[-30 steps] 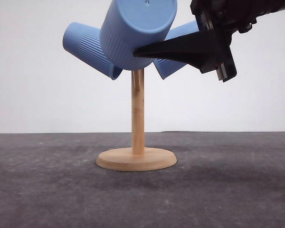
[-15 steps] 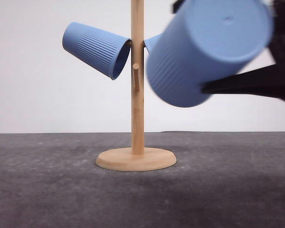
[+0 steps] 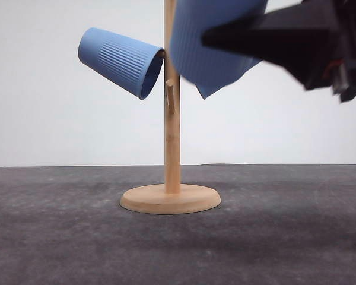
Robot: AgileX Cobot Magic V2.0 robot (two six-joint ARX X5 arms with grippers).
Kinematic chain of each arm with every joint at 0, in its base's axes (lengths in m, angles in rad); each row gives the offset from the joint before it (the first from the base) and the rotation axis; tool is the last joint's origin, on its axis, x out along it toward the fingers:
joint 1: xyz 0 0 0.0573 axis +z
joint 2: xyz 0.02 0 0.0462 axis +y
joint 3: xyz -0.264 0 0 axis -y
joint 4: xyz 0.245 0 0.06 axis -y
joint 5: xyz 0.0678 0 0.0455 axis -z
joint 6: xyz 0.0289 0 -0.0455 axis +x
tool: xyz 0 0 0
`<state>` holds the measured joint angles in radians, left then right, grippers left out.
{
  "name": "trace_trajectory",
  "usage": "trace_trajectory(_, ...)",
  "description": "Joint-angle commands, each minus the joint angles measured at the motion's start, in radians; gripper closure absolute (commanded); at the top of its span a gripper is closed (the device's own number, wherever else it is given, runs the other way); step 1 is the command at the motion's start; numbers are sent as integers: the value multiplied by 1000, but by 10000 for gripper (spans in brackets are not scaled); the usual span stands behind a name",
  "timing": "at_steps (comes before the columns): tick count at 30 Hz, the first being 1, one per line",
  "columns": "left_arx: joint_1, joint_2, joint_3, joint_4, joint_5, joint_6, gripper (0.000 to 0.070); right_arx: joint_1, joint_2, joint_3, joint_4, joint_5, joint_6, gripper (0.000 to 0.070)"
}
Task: Place three cups
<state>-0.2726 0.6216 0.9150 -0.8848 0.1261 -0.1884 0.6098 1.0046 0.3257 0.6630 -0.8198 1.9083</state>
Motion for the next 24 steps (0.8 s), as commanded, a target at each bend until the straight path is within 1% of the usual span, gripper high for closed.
trace_trajectory(1, -2, 5, 6, 12, -3, -11, 259, 3, 51, 33, 53, -23, 19, 249)
trace_trajectory(5, -2, 5, 6, 12, -3, -11, 259, 2, 181, 72, 142, -48, 19, 249)
trace_trajectory(9, -2, 5, 6, 12, -3, -11, 259, 2, 303, 119, 199, -75, 19, 249)
trace_trajectory(13, -2, 5, 6, 11, -3, -11, 259, -14, 419, 155, 277, -84, 19, 249)
trace_trajectory(16, -2, 5, 6, 11, -3, -12, 259, -33, 489, 192, 292, -100, 19, 249)
trace_trajectory(19, -2, 5, 6, 11, -3, -12, 259, -53, 542, 229, 333, -103, 19, 249)
trace_trajectory(24, -2, 5, 6, 11, -3, -12, 259, -84, 589, 290, 336, -104, 19, 248)
